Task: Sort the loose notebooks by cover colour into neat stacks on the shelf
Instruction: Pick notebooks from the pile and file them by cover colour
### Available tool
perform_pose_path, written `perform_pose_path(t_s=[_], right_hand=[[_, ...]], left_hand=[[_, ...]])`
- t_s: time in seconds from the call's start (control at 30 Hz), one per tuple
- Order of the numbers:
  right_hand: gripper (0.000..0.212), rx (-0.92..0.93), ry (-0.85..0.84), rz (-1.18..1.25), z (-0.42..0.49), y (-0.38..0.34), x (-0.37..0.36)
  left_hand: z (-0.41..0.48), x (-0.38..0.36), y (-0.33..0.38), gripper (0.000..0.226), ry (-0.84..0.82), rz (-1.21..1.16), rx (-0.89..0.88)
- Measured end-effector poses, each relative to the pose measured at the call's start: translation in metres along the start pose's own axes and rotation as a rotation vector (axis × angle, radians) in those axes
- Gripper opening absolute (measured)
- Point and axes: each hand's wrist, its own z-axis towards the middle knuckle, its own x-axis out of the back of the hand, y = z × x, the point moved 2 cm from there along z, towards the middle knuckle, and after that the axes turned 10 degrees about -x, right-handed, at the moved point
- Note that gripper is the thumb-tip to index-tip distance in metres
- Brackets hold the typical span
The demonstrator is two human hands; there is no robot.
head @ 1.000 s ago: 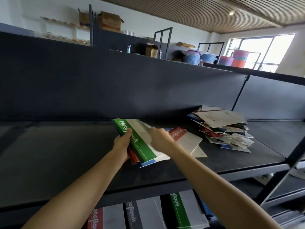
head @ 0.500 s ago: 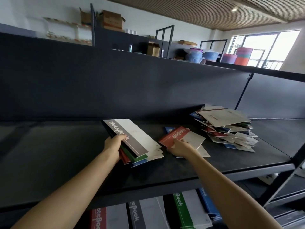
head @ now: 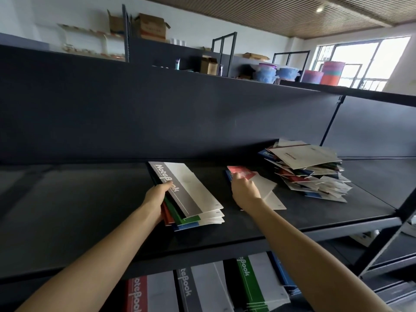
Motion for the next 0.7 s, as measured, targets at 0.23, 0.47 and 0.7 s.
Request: perform_pose_path(t_s=[0.23,0.47,0.7], right_hand=[[0.051,0.527,0.009,0.24,-0.044,-0.043,0.016],[0.033,0.148,-0.123,0.614,-0.027,-0.006,0.002],[0.048,-0.268,-0.341,0.184,0.004,0.029,-0.031]], left_hand=[[-0.008,-0.025,0.001,0.043,-0.124,-0.163,-0.011],[-0.006,-0.017,-0.004,0.029,-0.068,0.037,-0.068],[-0.002,-0.012,-0.006,0.031,-0.046,0.041,-0.078]])
